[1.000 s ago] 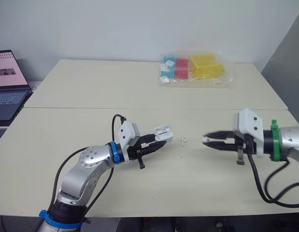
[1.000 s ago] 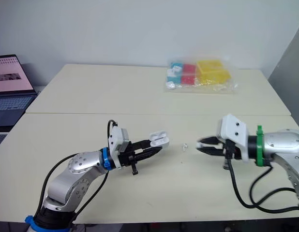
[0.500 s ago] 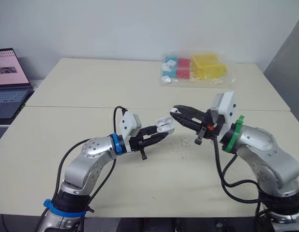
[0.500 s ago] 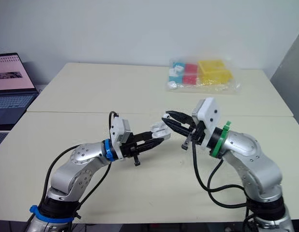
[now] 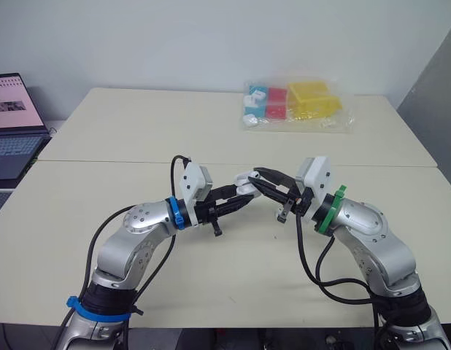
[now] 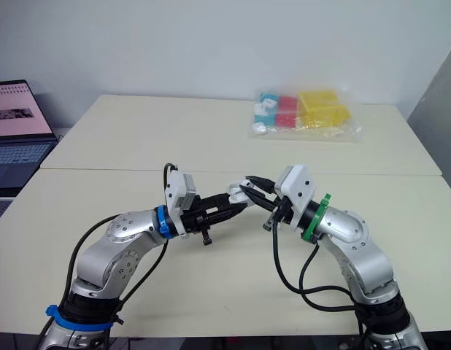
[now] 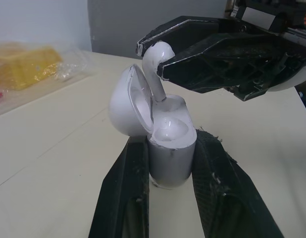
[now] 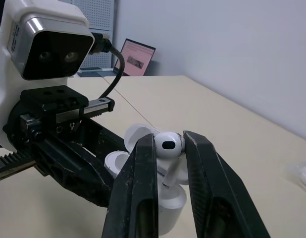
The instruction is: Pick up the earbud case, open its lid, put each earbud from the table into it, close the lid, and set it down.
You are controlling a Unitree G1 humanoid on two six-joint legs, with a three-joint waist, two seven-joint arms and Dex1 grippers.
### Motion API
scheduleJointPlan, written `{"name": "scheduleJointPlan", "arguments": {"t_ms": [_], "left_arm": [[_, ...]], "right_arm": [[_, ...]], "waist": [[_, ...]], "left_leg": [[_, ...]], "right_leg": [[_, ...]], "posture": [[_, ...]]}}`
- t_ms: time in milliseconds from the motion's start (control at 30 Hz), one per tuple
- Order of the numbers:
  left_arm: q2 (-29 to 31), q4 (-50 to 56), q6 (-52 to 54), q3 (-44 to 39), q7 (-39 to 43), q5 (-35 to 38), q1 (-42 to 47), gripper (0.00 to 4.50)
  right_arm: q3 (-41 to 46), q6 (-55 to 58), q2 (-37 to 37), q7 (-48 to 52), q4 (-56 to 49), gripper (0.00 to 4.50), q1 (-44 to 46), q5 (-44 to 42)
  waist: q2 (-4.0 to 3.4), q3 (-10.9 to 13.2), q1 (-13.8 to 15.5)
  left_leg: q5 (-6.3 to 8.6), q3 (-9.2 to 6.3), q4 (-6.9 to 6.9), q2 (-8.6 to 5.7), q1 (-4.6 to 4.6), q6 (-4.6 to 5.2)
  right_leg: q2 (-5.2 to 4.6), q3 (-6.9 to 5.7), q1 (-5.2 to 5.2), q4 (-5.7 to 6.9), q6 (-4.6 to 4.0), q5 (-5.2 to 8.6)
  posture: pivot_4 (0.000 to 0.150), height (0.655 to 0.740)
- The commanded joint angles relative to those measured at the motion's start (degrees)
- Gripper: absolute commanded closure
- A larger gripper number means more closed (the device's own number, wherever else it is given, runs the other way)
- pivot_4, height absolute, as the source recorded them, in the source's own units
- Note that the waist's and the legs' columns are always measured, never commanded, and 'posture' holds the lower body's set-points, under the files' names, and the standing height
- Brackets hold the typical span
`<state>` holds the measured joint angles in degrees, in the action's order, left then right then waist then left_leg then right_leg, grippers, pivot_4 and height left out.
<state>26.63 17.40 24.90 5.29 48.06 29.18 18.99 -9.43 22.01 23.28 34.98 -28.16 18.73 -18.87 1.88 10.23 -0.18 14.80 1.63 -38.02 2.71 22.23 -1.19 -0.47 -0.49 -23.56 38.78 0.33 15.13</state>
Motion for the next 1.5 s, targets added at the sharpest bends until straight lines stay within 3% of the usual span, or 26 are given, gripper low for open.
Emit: {"name": "scheduleJointPlan", "arguments": {"t_ms": [33,433,700,1033,1200,1267,1500], "left_arm": [[-0.3,1.0,-0.5,-1.4,0.0,1.0,1.3,3.70],[-0.7,1.0,-0.9,-1.6,-0.5,0.8,1.3,3.70],[-0.7,0.7,-1.5,-1.1,-0.2,0.2,1.3,3.70],[0.3,-3.9,-5.5,-2.7,-1.9,-4.1,0.3,3.70],[1.2,-6.4,-8.4,-2.7,-0.6,-6.2,0.3,3.70],[1.3,-6.5,-8.8,-2.5,-0.2,-6.5,0.3,3.70],[1.4,-6.1,-9.3,-1.6,1.1,-7.3,-0.1,3.70]], "right_arm": [[0.1,-2.4,0.1,0.4,-0.1,4.09,-0.4,1.1],[-0.8,-1.7,0.2,0.6,0.6,4.09,-1.4,1.4],[0.3,1.9,1.2,0.9,-2.4,1.30,-1.0,-1.1],[14.0,18.1,11.3,-0.7,-13.2,1.26,-5.6,-13.8],[7.3,28.7,11.9,-13.1,-13.5,1.26,-7.6,-4.1],[4.8,31.4,10.7,-15.9,-13.4,1.26,-6.8,-2.4],[-3.5,37.2,-5.0,-29.3,-2.8,1.26,-3.4,5.6]], "waist": [[0.00,0.0,0.0],[0.00,0.0,0.0],[0.00,0.0,0.0],[0.00,0.0,0.2],[-0.01,0.0,-0.1],[-0.01,0.0,-0.1],[-0.01,0.0,-0.1]], "left_leg": [[0.00,0.00,0.00,0.00,0.00,0.00],[0.00,0.01,0.01,0.00,0.00,0.00],[0.00,0.01,0.01,0.00,0.00,0.00],[0.00,-0.03,0.05,0.00,0.08,0.00],[0.00,0.02,0.07,0.02,0.08,0.00],[0.00,0.02,0.07,0.03,0.12,0.00],[0.00,0.01,0.04,0.03,0.56,0.00]], "right_leg": [[0.00,0.00,0.00,0.00,0.00,0.00],[0.00,0.01,0.00,-0.01,0.00,0.00],[-0.01,0.01,0.00,-0.02,0.00,0.00],[-0.06,-0.05,0.01,-0.16,0.00,0.00],[-0.07,0.01,-0.05,-0.13,0.00,0.00],[-0.13,0.01,-0.11,-0.09,0.00,0.00],[0.01,0.02,-0.56,0.03,0.00,0.00]], "posture": [[0.150,0.7400],[0.150,0.7400],[0.150,0.7400],[0.150,0.7400],[0.150,0.7400],[0.150,0.7400],[0.150,0.7400]]}}
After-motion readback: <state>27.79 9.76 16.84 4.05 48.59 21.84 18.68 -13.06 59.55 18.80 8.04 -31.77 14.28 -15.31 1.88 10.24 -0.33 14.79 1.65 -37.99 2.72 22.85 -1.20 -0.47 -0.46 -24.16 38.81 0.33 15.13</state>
